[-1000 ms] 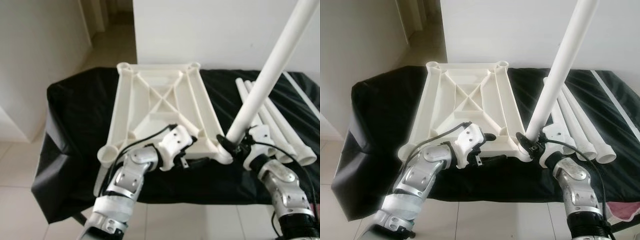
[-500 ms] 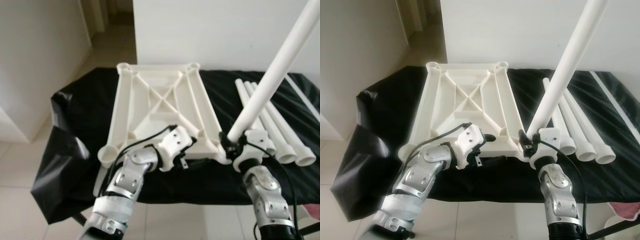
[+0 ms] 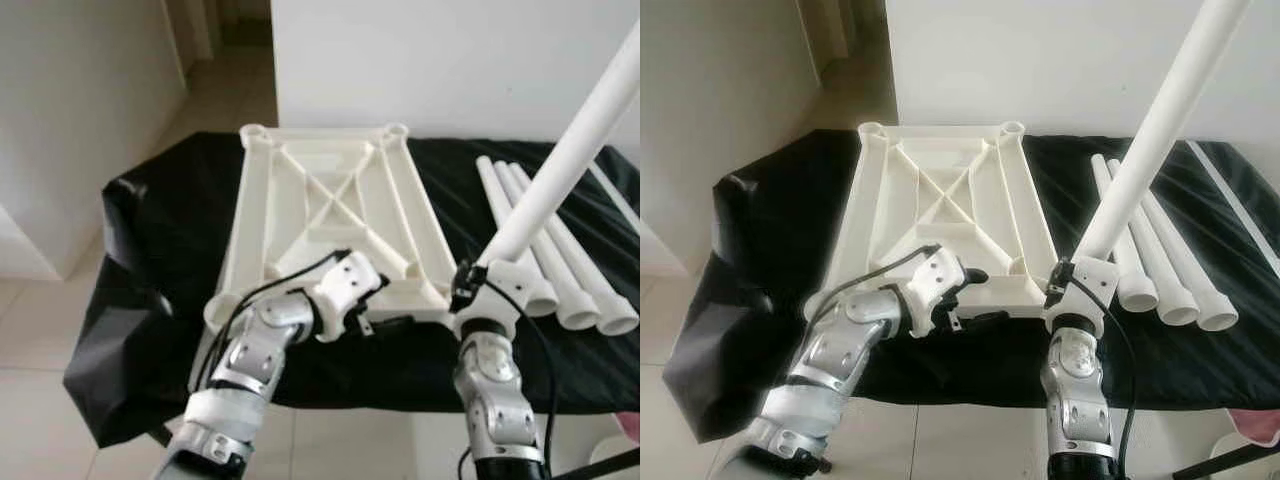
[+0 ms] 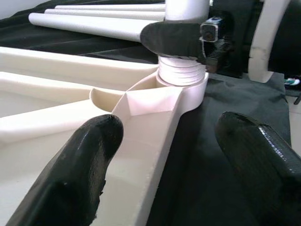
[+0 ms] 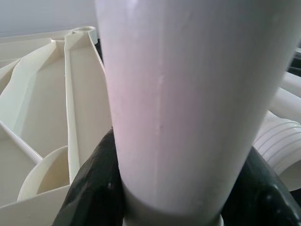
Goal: Building children table
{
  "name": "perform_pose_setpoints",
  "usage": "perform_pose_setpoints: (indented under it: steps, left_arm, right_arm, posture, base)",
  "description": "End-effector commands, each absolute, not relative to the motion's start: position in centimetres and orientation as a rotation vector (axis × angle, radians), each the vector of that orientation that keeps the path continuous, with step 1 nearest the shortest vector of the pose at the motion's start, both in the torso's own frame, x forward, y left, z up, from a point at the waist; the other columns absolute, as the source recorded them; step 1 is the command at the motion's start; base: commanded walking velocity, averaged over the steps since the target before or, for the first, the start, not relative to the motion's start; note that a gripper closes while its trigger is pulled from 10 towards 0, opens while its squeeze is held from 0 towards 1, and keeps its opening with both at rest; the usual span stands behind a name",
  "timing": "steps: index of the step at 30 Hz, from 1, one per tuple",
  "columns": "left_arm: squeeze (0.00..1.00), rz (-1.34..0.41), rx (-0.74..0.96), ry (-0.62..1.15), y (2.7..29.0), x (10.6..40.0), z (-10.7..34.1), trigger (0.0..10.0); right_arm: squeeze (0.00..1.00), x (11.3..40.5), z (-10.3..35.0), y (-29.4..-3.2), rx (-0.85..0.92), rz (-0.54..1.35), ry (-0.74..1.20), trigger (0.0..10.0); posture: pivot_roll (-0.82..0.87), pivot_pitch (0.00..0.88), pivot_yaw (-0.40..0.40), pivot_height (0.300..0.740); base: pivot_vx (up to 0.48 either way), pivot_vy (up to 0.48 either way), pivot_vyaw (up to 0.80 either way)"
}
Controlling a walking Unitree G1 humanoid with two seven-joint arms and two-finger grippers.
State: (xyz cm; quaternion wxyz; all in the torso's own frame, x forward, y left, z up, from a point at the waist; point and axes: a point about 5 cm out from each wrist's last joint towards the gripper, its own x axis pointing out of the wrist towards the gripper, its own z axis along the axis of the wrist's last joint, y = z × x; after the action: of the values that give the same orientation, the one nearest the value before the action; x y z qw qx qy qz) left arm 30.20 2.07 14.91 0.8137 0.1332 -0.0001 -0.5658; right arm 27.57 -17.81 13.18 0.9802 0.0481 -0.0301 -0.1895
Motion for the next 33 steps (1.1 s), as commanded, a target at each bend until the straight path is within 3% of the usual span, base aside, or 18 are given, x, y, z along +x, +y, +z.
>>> perform_pose_setpoints:
  steps: [1,2,18,19,33]
  left_arm:
    - [0.0,-1.062,0.286,0.0,2.5,31.0,14.9,10.0]
    - [0.0,-1.063,0.287,-0.001,2.5,31.1,14.9,10.0]
    - [0.0,-1.039,0.292,0.004,3.1,31.4,15.0,10.0]
    - [0.0,-1.027,0.292,0.005,3.2,31.6,15.0,10.0]
    - [0.0,-1.053,0.325,0.05,5.2,32.1,14.4,10.0]
  right_arm:
    - [0.0,27.1,13.2,-17.8,0.146,-0.416,-0.078,10.0]
    - [1.0,27.0,13.3,-17.7,0.141,-0.42,-0.082,10.0]
    - [1.0,26.0,13.4,-17.0,0.138,-0.314,-0.096,10.0]
    - [0.0,25.8,13.1,-16.7,0.136,-0.274,-0.085,10.0]
    - [0.0,23.6,11.8,-16.4,0.127,-0.112,-0.047,10.0]
  posture:
    - [0.0,0.0,0.007,0.74]
    - [0.0,0.0,0.011,0.74]
    - [0.01,0.0,-0.002,0.74]
    - [0.01,0.0,-0.005,0.74]
    - [0.01,0.0,0.005,0.74]
  base:
    - [0.0,0.0,0.0]
    - [0.0,0.0,0.0]
    - [0.0,0.0,0.0]
    - [0.0,0.0,0.0]
    - [0.0,0.0,0.0]
